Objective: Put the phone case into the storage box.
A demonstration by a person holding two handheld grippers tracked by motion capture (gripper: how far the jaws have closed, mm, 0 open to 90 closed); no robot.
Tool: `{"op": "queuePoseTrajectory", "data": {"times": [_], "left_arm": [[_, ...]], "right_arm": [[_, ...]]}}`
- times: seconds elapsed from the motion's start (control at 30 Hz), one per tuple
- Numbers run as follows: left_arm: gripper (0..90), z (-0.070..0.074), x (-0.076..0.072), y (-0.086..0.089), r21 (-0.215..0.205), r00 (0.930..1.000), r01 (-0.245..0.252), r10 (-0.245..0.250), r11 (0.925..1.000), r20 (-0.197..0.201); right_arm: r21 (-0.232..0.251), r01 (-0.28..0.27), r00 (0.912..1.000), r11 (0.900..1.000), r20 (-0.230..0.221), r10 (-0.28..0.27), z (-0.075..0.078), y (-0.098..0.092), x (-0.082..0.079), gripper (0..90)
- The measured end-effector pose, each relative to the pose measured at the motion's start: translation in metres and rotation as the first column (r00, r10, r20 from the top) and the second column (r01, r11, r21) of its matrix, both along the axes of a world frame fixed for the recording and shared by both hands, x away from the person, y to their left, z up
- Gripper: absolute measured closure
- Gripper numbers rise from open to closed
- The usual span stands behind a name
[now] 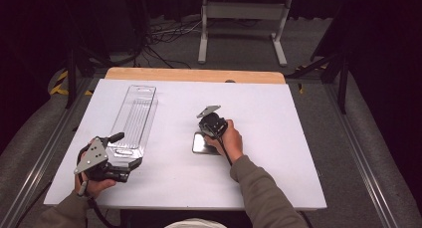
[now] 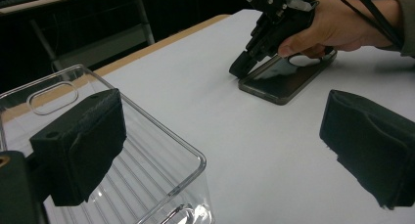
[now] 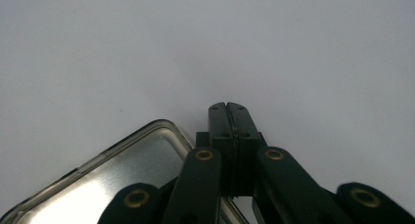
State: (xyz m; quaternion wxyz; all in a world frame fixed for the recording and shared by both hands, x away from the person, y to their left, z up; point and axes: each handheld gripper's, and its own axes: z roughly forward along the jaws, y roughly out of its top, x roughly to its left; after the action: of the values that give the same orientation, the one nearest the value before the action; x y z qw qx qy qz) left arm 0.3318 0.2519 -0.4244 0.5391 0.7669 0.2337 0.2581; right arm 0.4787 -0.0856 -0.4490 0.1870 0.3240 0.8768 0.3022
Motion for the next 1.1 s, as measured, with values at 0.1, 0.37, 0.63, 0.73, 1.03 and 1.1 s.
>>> {"op": "queuePoseTrajectory", "data": {"times": [0.1, 0.37, 0.63, 0.73, 1.03, 1.1], "left_arm": [[4.1, 0.001, -0.001, 0.0, -0.008, 1.0, -0.003, 0.003, 1.0, -0.001], [4.1, 0.0, 0.0, -0.001, 0.005, 0.9999, -0.009, 0.009, 0.9999, -0.005], [4.4, -0.001, 0.001, -0.003, -0.005, 0.9998, -0.01, 0.01, 0.9999, -0.018], [4.4, -0.002, 0.002, -0.004, 0.002, 0.9997, -0.011, 0.011, 0.9999, -0.02], [4.4, -0.003, 0.002, -0.006, 0.004, 0.9994, -0.009, 0.009, 1.0, -0.035], [4.5, -0.003, 0.003, -0.007, 0.005, 0.9994, -0.005, 0.005, 1.0, -0.033]], "right_arm": [[0.006, -0.022, 0.9996, 1.0, -0.016, 0.022, 0.001, 0.002, -0.003, 90.0], [-0.013, -0.108, 0.9935, 0.994, -0.039, 0.107, 0.002, 0.005, -0.017, 90.0], [-0.047, -0.223, 0.9737, 0.974, -0.06, 0.22, 0.005, 0.005, -0.043, 90.0], [-0.05, -0.241, 0.9693, 0.969, -0.06, 0.238, 0.005, 0.004, -0.054, 90.0], [-0.066, -0.287, 0.9577, 0.956, -0.045, 0.284, 0.004, -0.004, -0.083, 90.0], [-0.064, -0.301, 0.9532, 0.951, -0.049, 0.298, 0.004, -0.007, -0.089, 90.0]]}}
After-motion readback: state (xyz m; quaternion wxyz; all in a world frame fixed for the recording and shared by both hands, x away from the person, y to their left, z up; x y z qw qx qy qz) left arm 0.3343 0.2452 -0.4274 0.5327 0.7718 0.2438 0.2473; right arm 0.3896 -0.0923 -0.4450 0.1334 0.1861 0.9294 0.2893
